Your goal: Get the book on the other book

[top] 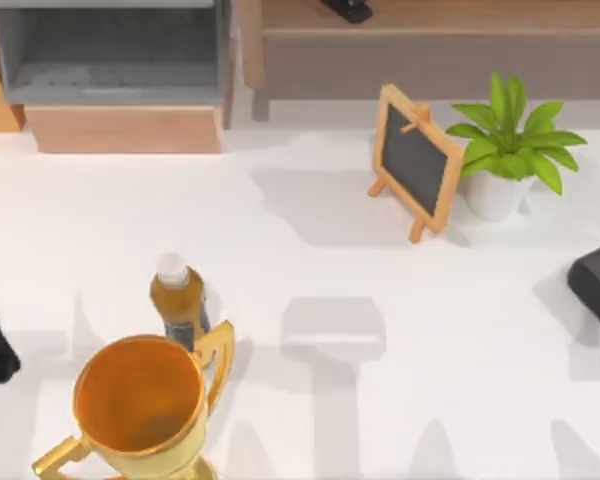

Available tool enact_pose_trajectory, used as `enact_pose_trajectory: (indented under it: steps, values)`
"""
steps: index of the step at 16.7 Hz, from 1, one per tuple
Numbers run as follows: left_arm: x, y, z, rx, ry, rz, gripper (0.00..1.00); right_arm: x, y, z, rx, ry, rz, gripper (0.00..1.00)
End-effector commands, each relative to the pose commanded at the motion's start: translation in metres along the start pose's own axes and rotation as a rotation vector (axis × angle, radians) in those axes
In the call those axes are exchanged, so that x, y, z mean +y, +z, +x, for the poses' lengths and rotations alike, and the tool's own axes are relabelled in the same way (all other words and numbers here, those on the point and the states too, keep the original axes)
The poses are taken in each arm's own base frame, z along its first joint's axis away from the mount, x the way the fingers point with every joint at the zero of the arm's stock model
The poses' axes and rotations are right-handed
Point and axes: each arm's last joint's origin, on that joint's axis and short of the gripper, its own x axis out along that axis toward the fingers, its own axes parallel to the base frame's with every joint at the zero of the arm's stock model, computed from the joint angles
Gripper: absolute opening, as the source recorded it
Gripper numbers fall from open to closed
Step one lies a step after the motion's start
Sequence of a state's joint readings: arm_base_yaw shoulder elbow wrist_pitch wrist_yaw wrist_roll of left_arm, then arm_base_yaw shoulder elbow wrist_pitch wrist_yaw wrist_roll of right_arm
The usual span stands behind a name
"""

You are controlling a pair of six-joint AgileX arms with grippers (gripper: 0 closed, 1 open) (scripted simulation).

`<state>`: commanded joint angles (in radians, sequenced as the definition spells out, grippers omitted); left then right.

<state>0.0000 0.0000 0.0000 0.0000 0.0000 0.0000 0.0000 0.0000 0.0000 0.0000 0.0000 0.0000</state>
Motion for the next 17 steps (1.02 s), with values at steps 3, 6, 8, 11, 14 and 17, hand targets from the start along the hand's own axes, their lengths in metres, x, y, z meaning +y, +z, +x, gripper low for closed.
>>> enact_pose_trajectory:
  steps: [3, 6, 8, 11, 14, 17]
  values:
    - [0.0, 0.003, 0.0, -0.004, 0.0, 0.0, 1.0, 0.0, 0.0, 0.0, 0.0, 0.0, 0.0, 1.0]
    - [-0.001, 0.028, 0.002, -0.037, 0.001, -0.004, 1.0, 0.0, 0.0, 0.0, 0.0, 0.0, 0.0, 1.0]
    - [-0.002, 0.054, 0.008, -0.059, 0.002, -0.008, 1.0, 0.0, 0.0, 0.0, 0.0, 0.0, 0.0, 1.0]
    - [-0.004, 0.097, 0.032, -0.077, 0.002, -0.016, 1.0, 0.0, 0.0, 0.0, 0.0, 0.0, 0.0, 1.0]
    - [-0.01, 0.135, 0.078, -0.075, 0.002, -0.023, 1.0, 0.0, 0.0, 0.0, 0.0, 0.0, 0.0, 1.0]
    - [-0.02, 0.154, 0.141, -0.057, 0.0, -0.026, 1.0, 0.0, 0.0, 0.0, 0.0, 0.0, 0.0, 1.0]
